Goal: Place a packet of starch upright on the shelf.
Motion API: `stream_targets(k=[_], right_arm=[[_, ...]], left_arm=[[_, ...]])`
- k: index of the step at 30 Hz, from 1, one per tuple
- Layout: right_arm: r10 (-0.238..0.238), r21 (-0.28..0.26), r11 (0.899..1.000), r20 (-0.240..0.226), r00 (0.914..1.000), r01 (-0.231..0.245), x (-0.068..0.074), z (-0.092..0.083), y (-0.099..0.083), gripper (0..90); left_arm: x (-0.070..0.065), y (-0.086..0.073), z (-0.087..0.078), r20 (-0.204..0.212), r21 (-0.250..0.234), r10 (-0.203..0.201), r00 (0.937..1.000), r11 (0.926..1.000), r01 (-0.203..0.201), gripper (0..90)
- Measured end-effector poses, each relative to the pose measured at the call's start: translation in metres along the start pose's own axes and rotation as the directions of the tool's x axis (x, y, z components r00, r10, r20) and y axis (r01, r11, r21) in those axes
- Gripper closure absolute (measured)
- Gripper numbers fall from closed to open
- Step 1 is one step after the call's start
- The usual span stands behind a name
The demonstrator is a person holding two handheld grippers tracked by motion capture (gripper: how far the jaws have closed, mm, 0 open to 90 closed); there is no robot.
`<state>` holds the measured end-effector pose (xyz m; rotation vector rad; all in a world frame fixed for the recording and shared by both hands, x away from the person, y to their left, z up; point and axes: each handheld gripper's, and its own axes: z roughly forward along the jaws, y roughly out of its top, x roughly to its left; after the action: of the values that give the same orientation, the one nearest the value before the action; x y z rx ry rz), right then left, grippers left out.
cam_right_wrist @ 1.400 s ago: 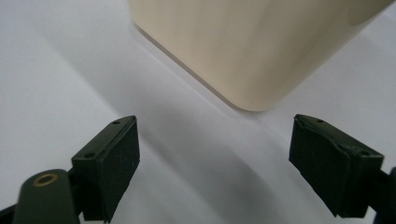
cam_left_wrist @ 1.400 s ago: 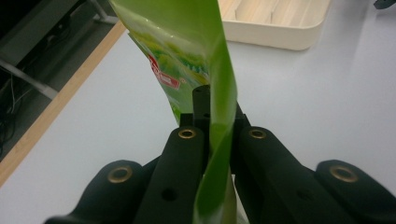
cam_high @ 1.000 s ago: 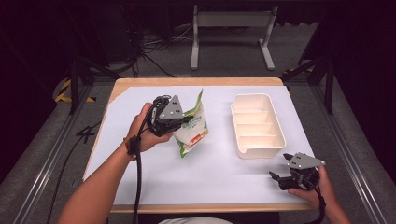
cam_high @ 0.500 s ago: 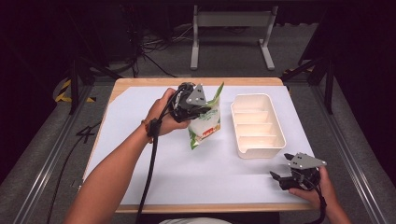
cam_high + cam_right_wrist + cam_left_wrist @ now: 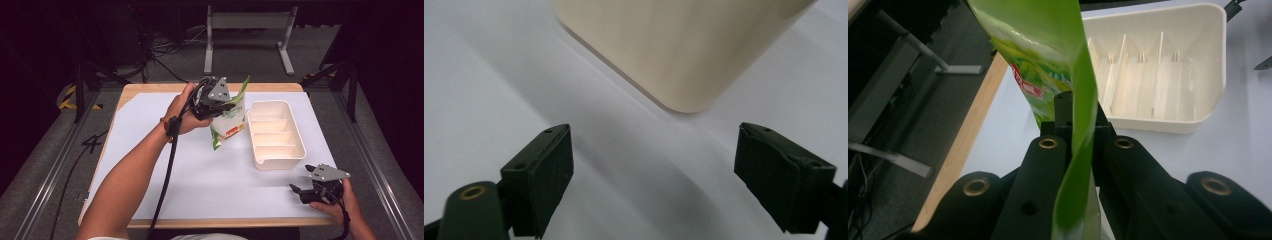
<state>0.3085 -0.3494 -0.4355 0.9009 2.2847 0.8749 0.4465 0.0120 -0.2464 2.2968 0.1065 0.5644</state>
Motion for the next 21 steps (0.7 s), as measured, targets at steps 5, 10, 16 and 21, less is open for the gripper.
stream_targets(k=[5,10,16,21], right_arm=[[0.001,0.001,1.0,0.001,1.0,-0.001,0.0,0.0,0.0,15.6],[0.001,0.002,1.0,0.002,1.0,-0.001,0.0,0.0,0.0,15.6],[0.001,0.001,1.0,0.001,1.0,-0.001,0.0,-0.001,-0.001,15.6],[0.007,-0.001,1.0,0.004,1.0,-0.007,0.0,-0.002,-0.001,15.6]], left_arm=[[0.001,0.012,0.003,0.006,-0.022,0.005,1.0,0.9997,-0.005,89.4],[-0.002,0.024,0.012,0.006,-0.042,0.018,0.9998,0.999,-0.018,89.4],[-0.005,0.034,0.021,0.037,-0.094,0.05,0.9981,0.9945,-0.047,89.3],[-0.01,0.041,0.029,0.058,-0.118,0.064,0.9963,0.9914,-0.057,89.3]])
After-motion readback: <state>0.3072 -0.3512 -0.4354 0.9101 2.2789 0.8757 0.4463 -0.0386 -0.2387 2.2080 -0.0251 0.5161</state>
